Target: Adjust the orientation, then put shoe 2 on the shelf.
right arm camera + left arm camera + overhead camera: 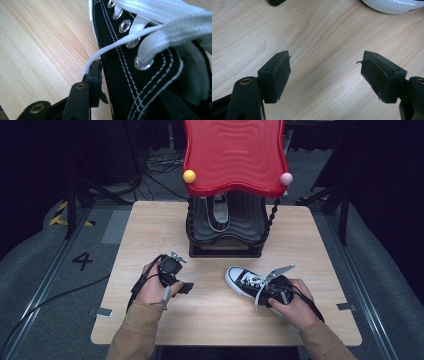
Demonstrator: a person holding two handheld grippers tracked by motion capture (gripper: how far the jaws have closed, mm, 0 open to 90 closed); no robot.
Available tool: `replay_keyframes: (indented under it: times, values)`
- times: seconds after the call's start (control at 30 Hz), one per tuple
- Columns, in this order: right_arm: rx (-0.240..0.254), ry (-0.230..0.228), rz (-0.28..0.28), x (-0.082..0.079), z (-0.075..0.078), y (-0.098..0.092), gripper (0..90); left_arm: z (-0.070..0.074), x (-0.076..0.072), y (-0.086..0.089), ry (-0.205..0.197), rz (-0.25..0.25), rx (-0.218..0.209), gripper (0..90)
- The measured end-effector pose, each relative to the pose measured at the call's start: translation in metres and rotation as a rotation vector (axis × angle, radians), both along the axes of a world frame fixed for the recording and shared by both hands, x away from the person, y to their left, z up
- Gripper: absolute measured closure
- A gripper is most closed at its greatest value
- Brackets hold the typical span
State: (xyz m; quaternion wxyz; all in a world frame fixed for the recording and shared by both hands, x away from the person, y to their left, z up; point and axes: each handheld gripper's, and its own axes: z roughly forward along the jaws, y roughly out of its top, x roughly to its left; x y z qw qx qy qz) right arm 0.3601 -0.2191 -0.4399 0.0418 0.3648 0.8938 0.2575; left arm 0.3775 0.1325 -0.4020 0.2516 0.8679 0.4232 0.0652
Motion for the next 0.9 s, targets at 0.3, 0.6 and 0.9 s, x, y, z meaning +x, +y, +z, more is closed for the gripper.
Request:
replay_keyframes:
  times: [0.3, 0.6, 0.9]
  values:
    - [0.090, 0.000, 0.000, 0.004, 0.002, -0.003, 76.9, 0.000, 0.000, 0.001, 0.000, -0.005, -0.001, 24.1]
    - [0.108, -0.063, 0.024, -0.002, 0.008, 0.004, 86.8, 0.000, 0.000, 0.005, 0.000, -0.006, -0.002, 23.3]
    - [0.139, -0.093, 0.008, -0.008, 0.026, 0.001, 87.0, 0.002, 0.001, 0.017, -0.006, 0.033, -0.027, 19.2]
